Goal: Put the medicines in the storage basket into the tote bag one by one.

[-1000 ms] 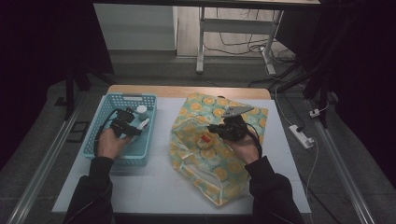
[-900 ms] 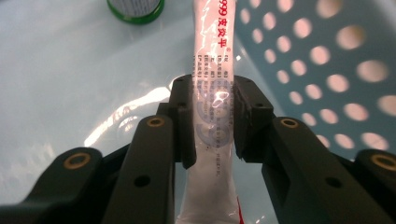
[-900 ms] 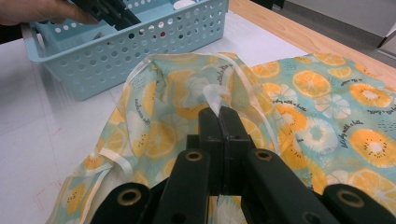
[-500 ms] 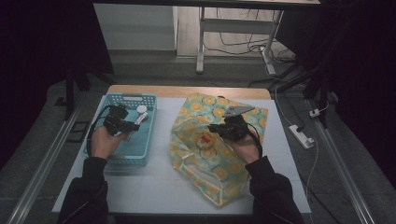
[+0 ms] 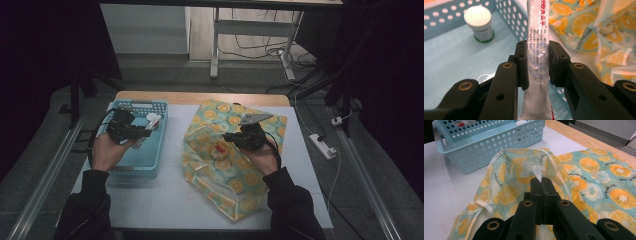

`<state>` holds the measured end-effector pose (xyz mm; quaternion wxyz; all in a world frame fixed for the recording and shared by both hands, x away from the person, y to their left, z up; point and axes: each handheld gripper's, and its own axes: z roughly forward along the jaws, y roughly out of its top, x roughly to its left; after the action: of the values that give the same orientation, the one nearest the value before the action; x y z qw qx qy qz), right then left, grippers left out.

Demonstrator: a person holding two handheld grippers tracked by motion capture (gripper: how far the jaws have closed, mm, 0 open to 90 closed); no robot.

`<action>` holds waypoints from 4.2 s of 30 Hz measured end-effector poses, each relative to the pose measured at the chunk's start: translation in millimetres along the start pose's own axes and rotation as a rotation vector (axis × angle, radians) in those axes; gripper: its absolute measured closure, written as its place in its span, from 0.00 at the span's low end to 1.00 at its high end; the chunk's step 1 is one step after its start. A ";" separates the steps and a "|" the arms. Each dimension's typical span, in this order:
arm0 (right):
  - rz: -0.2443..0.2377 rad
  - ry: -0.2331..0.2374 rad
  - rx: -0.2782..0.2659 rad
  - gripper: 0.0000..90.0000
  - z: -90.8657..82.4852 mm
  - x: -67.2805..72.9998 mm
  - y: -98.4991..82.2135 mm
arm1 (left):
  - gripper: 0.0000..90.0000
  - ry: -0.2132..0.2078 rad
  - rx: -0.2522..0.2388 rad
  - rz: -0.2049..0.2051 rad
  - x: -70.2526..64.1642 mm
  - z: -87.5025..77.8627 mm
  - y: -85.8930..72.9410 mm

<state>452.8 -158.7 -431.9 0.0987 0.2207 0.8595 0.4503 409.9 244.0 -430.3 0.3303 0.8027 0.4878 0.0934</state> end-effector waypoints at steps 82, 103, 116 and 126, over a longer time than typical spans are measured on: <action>-0.020 0.008 -0.033 1.00 -6.4 3.5 4.2 | 0.79 -0.257 0.066 0.257 -166.9 146.5 59.1; -0.010 -0.002 -0.030 1.00 -5.6 -0.3 2.1 | 0.79 -0.220 0.007 0.235 -159.2 166.9 65.1; -0.009 -0.007 -0.025 1.00 -4.5 -1.1 1.0 | 0.77 -0.169 -0.014 0.236 -152.8 181.7 62.9; -0.004 -0.008 -0.033 1.00 -6.6 -2.2 1.3 | 0.55 -0.192 -0.027 0.249 -154.5 165.5 61.5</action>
<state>452.7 -163.9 -427.2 0.1066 0.2192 0.8521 0.4632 454.2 22.0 -492.0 0.3717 0.8578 0.3493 0.0631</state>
